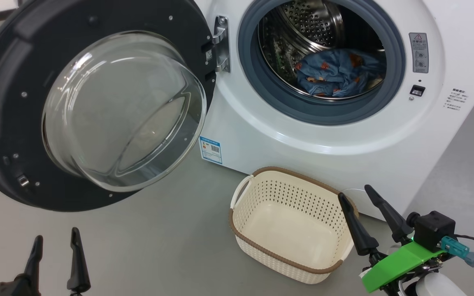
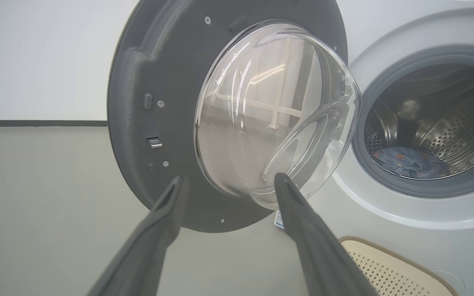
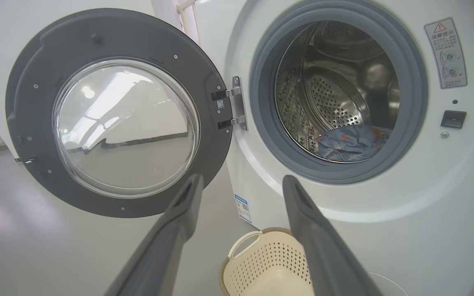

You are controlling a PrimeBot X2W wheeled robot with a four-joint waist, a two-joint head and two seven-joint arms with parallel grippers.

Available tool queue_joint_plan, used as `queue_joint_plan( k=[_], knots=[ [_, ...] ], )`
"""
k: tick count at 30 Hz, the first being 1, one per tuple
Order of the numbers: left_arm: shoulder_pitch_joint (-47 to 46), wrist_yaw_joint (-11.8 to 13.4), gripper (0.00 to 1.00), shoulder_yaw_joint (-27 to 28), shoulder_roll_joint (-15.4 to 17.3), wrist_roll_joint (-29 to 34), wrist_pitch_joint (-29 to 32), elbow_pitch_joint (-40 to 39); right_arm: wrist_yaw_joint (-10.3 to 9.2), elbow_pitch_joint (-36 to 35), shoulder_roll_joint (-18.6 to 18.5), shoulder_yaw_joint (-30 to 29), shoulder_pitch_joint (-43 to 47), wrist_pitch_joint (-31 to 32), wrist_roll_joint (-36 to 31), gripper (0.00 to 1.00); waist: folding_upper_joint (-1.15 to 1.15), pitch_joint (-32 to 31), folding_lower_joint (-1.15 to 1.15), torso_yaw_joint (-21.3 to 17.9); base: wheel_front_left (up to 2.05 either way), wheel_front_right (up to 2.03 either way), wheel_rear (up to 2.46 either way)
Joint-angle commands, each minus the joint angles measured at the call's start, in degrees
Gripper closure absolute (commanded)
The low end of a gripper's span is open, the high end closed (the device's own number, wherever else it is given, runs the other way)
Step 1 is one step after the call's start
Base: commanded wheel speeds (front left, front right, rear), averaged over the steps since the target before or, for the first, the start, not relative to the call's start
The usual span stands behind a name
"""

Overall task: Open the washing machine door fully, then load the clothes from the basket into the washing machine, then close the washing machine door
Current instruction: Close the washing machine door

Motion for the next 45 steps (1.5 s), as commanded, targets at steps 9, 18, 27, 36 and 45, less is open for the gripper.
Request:
queue_joint_plan(
  k=[9, 18, 27, 36, 45],
  knots=[
    [-0.9, -0.3, 0.0, 2.0, 0.8, 0.8, -0.3, -1.2, 0.42, -1.4, -0.6, 1.0, 0.0, -0.5, 0.0, 0.0, 0.0, 0.4, 0.0, -0.6, 0.0, 0.0, 0.0],
    [-1.1, -0.5, 0.0, 2.2, 0.9, 0.8, -0.3, -1.0, 0.42, -1.4, -0.5, 0.8, 0.0, -0.5, 0.0, 0.0, 0.0, 0.4, 0.0, -0.4, 0.0, 0.0, 0.0],
    [-1.3, -0.4, 0.0, 2.4, 0.7, 0.9, -0.3, -1.1, 0.42, -1.5, -0.4, 0.3, -0.1, -0.5, -0.1, 0.0, 0.0, 0.7, 0.0, -0.1, 0.0, 0.0, 0.0],
    [-1.4, -0.1, 1.0, 2.7, 0.6, 0.9, -0.3, -2.7, 0.42, -1.5, -0.4, 0.2, -0.2, -0.5, -0.1, 0.0, 0.0, 1.1, 0.0, -0.1, 0.0, 0.0, 0.0],
    [-5.4, -0.6, 1.0, 5.0, 4.1, -0.5, -0.3, -12.0, 0.42, -1.7, -1.1, -0.3, -0.5, -0.5, -0.5, 0.0, 0.0, 2.4, 0.0, 0.3, 0.0, 0.0, 0.0]
  ],
)
